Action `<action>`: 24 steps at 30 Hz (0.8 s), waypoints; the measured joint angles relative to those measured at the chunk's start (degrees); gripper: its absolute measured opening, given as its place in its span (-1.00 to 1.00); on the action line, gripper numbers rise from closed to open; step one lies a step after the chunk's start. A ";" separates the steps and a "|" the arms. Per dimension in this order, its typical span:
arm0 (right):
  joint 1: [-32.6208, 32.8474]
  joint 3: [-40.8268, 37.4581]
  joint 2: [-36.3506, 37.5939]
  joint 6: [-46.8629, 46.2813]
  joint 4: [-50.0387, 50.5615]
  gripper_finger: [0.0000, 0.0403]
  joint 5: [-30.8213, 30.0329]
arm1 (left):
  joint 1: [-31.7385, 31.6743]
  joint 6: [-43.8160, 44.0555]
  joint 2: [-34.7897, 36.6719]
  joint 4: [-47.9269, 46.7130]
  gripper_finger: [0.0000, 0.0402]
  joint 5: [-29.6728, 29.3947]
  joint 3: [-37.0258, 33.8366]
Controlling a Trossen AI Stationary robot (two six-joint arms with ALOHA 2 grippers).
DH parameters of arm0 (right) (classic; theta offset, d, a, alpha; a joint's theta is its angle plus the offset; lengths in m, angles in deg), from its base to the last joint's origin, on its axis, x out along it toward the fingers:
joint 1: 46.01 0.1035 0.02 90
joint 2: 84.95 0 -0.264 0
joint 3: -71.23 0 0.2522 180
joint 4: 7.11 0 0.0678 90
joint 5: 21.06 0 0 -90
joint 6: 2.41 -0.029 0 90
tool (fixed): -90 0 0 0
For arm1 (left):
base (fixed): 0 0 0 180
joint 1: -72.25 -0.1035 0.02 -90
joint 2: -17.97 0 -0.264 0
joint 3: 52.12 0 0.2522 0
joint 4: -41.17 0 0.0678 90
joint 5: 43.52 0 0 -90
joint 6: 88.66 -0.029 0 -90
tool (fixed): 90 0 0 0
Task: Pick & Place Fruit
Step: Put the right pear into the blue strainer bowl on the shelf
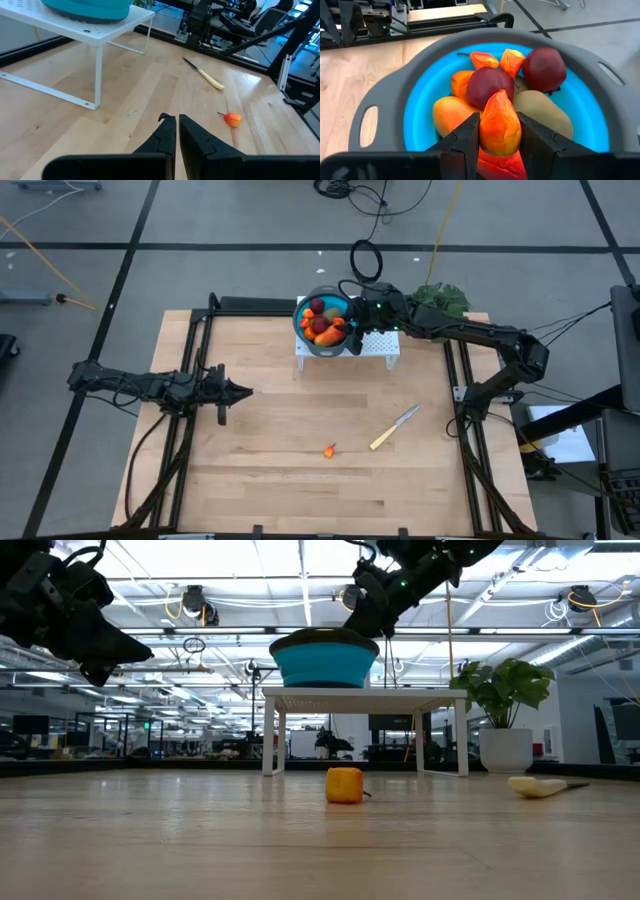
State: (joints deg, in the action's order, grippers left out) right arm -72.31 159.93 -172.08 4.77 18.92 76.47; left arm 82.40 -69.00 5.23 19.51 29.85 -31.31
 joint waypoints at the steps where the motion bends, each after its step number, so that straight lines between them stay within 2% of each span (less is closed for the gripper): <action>1: 0.00 0.00 0.00 0.25 0.02 -0.45 -0.02 | 0.00 0.00 0.00 -0.02 -0.90 -0.01 0.00; 18: -0.72 0.00 -0.02 1.51 2.62 -0.45 0.00 | -0.02 0.17 0.00 0.00 -0.90 -0.04 0.00; 24: -0.72 0.00 -0.02 1.48 2.62 -0.35 0.00 | -0.01 0.39 0.00 0.00 -0.90 -0.04 0.00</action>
State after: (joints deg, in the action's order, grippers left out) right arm -73.03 159.93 -172.10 6.25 21.55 76.47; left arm 82.39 -68.60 5.23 19.51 29.81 -31.31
